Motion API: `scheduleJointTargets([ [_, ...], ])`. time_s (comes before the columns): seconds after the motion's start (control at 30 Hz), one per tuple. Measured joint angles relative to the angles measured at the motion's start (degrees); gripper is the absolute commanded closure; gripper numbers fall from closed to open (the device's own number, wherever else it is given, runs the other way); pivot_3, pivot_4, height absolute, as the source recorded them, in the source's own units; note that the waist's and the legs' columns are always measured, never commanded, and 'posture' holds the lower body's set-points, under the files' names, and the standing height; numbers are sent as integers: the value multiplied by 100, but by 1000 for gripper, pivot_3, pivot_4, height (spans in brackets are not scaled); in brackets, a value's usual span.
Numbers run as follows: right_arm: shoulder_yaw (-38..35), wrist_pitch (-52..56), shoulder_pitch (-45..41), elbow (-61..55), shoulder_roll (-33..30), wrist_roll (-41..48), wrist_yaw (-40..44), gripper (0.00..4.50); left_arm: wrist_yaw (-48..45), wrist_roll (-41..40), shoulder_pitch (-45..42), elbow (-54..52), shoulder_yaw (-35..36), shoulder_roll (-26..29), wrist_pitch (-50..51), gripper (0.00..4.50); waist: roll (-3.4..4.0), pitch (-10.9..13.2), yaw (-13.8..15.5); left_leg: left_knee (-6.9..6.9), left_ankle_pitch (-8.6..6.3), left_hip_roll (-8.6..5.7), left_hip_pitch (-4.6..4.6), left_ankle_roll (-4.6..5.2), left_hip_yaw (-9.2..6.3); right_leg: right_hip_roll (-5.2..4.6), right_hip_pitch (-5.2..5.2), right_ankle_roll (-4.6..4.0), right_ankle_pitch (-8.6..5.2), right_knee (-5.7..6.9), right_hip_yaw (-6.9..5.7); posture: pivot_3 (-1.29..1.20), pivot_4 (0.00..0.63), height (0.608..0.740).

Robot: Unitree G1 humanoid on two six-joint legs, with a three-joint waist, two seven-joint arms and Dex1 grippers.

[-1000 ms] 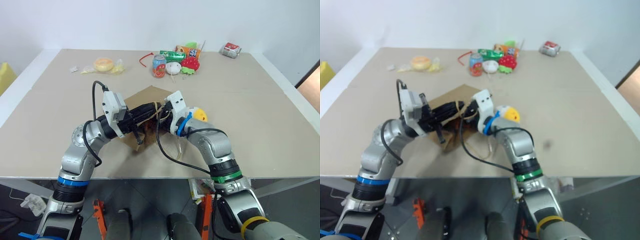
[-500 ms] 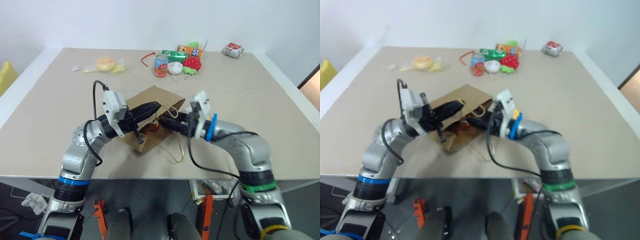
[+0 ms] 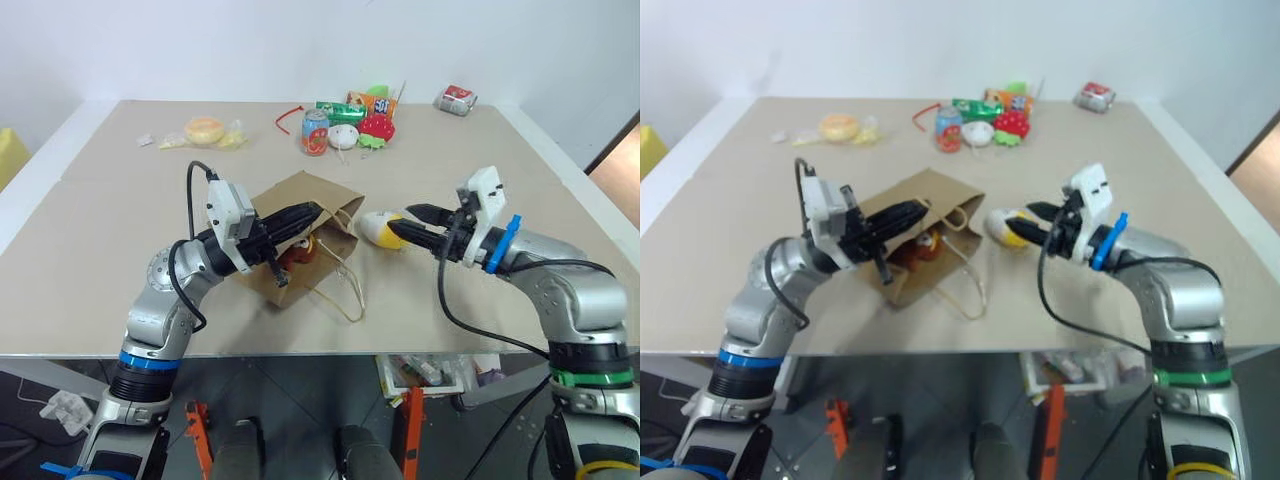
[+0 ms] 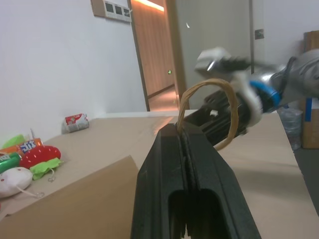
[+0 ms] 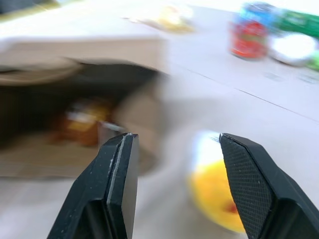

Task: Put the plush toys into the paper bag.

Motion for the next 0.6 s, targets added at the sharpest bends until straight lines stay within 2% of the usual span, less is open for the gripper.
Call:
scheduleJointTargets([
  [0.13,542,-434,-303,882,348,-643,-213,1668,0,0,0,5,-7,-6,-1,4500,1,0,-6,-8,1,-1,-4,1,1,2,-2,13,-8,1,6,0,150,740],
  [0.37,794,-888,-672,1617,431,-1293,-389,1668,12,0,1,3,-1,6,-1,4500,0,0,2,-9,0,-5,-8,1,0,3,0,25,-16,0,12,0,150,740],
  [0.43,821,-948,-690,1727,453,-1416,-440,2186,34,-1,4,1,1,10,0,4500,0,0,2,-9,1,-5,-8,1,-1,4,0,25,-15,1,12,0,150,740],
  [0.53,922,-1048,-746,1889,502,-1665,-590,3275,76,-1,42,-28,5,17,4,4500,0,0,0,-7,1,-4,-6,1,0,4,-1,19,-9,0,12,0,150,740],
  [0.57,952,-1111,-761,1944,499,-1798,-645,3924,84,-1,51,-47,5,19,5,4500,0,0,0,-6,2,-4,-6,-1,0,4,0,19,-7,0,12,0,150,740],
  [0.6,962,-1137,-761,1950,498,-1850,-672,4039,89,-1,54,-54,5,22,5,4500,1,0,-1,-6,3,-4,-6,-1,0,4,0,19,-7,0,12,0,150,740],
])
